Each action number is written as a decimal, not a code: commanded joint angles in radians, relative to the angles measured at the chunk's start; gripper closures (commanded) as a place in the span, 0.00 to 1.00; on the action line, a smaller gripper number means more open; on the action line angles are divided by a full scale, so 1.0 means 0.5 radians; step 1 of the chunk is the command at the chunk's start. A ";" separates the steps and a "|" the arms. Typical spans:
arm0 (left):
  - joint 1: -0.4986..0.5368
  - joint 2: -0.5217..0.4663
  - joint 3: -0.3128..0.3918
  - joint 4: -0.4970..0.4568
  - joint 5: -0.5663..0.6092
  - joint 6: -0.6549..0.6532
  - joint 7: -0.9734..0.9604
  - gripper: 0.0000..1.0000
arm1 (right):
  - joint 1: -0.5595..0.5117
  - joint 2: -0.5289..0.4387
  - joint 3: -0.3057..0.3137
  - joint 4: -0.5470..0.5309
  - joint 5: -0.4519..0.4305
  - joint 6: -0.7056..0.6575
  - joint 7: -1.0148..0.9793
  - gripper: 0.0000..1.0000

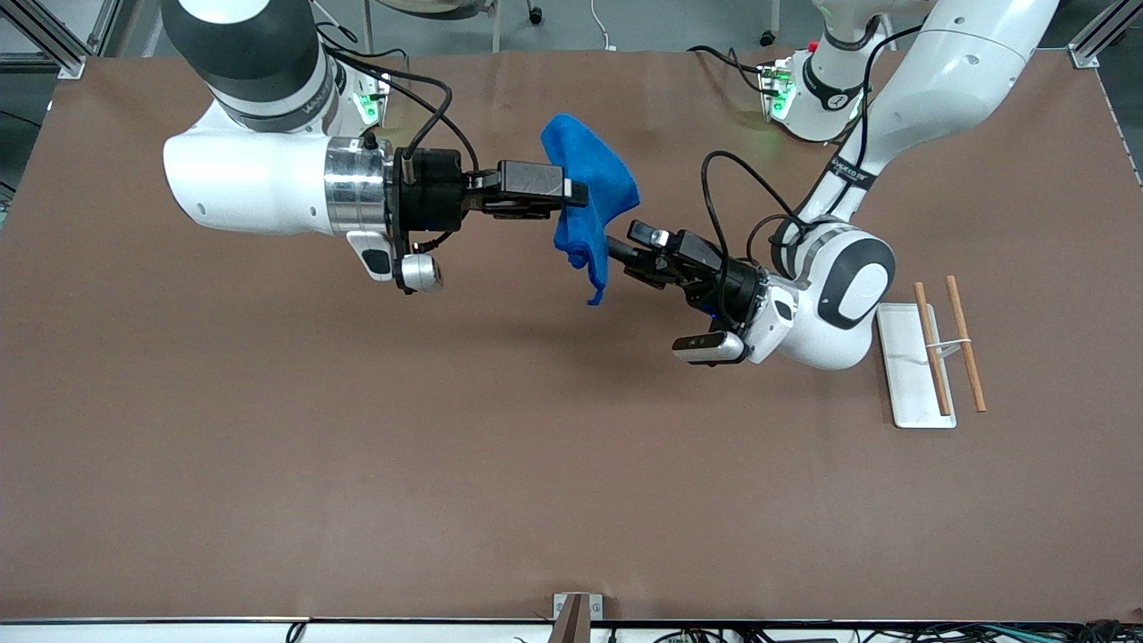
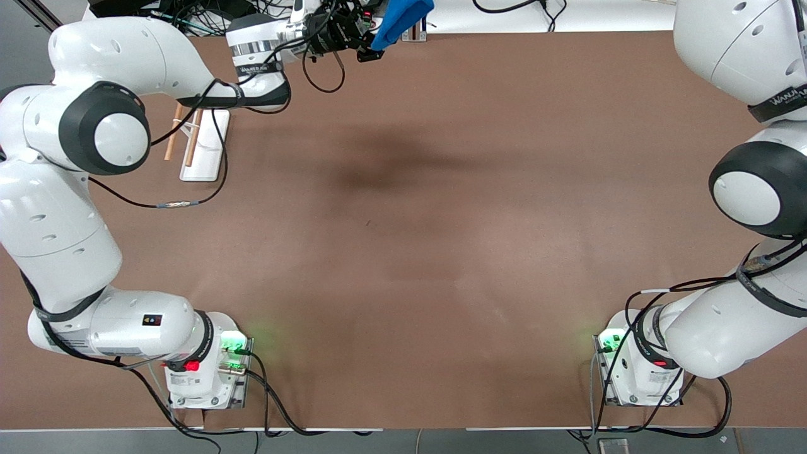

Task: Right arm passes towel to left arm to hang
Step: 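Grasp the hanging towel with the left gripper beside the right gripper, then open the right gripper and withdraw it while the left gripper pulls towel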

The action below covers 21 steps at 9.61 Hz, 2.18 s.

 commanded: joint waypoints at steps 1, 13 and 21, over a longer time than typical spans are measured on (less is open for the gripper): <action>-0.011 0.087 -0.003 0.033 -0.023 0.129 0.071 0.19 | 0.043 0.006 -0.011 0.029 0.097 0.048 0.019 1.00; 0.035 0.060 -0.012 0.067 -0.076 0.074 0.062 1.00 | 0.061 0.028 -0.017 0.016 0.092 0.076 -0.076 1.00; 0.035 -0.075 0.003 0.227 0.353 0.712 -0.422 1.00 | -0.266 -0.082 -0.085 -0.130 -0.739 0.046 -0.049 0.00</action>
